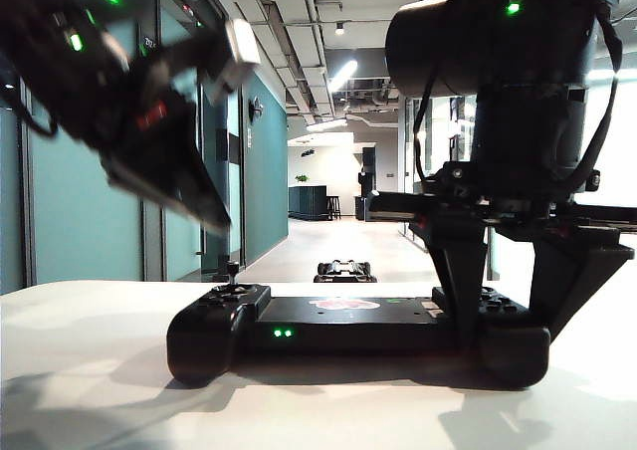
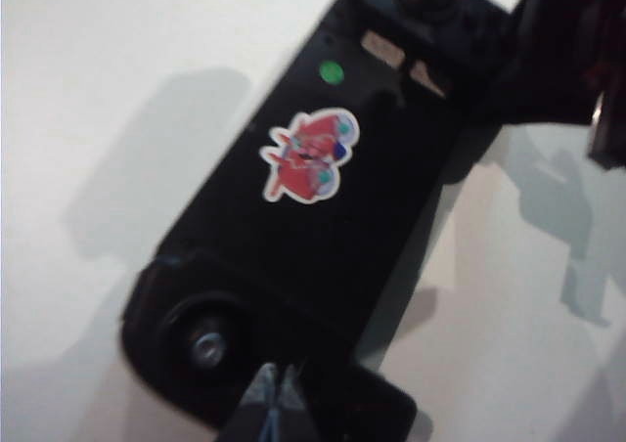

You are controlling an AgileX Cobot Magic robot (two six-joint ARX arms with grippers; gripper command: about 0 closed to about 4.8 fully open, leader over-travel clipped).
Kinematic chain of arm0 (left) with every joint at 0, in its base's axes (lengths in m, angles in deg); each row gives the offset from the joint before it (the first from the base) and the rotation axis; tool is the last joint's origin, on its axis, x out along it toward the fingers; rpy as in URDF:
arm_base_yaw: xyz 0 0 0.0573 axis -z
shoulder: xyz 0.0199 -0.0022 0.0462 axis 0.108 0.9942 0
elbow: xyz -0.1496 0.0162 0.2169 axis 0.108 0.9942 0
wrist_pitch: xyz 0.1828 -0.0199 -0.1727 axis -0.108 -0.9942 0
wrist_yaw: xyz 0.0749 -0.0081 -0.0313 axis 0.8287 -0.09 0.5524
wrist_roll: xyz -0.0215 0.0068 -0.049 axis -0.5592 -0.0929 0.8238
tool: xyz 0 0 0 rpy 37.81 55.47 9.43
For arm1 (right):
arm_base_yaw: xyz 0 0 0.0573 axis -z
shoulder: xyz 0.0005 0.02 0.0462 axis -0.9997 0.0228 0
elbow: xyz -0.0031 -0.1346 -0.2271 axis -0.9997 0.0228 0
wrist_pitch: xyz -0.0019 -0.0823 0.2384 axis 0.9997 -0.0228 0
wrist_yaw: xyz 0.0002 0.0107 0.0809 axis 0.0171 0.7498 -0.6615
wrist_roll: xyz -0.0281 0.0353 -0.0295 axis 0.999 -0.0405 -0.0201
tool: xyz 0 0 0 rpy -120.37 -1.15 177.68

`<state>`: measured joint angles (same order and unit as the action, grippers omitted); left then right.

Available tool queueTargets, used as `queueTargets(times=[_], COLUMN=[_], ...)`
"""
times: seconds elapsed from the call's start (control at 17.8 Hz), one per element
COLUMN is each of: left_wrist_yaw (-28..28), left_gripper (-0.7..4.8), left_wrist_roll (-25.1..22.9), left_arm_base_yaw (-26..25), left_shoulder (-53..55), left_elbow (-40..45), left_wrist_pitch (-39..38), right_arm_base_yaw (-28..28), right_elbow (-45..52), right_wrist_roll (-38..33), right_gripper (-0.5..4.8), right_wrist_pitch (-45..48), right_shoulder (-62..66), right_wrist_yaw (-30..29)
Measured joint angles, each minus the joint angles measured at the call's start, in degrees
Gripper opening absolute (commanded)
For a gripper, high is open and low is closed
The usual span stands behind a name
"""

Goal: Push the left joystick on the remote control sitting on the white table forward to make the robot dog walk in a straight line until it approaches the door.

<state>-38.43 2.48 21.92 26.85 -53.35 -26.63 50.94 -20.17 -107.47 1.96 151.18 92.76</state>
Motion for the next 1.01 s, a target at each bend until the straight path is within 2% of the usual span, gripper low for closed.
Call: queueTargets(times=[0.34, 0.56, 0.67, 1.01], left_wrist_yaw=[-5.3, -7.3, -7.5, -7.5], left_gripper=[-0.05, -0.05, -0.05, -0.05], left_wrist_roll=[-1.2, -1.2, -1.2, -1.2], left_arm_base_yaw=[0.0, -0.1, -0.1, -0.1], left_shoulder=[4.9, 5.0, 5.0, 5.0], left_elbow=[0.0, 5.7, 9.2, 9.6], left_wrist_pitch=[6.2, 14.1, 18.2, 24.6], right_arm_base_yaw=[0.0, 0.0, 0.0, 0.0], right_elbow=[0.0, 0.0, 0.0, 0.0], right_wrist_roll=[0.0, 0.0, 0.0, 0.0], right_gripper=[1.98, 1.98, 1.98, 1.98], right_wrist_pitch=[-0.1, -0.1, -0.1, -0.1], right_shoulder=[0.0, 0.0, 0.0, 0.0], right_wrist_yaw=[0.0, 0.0, 0.0, 0.0])
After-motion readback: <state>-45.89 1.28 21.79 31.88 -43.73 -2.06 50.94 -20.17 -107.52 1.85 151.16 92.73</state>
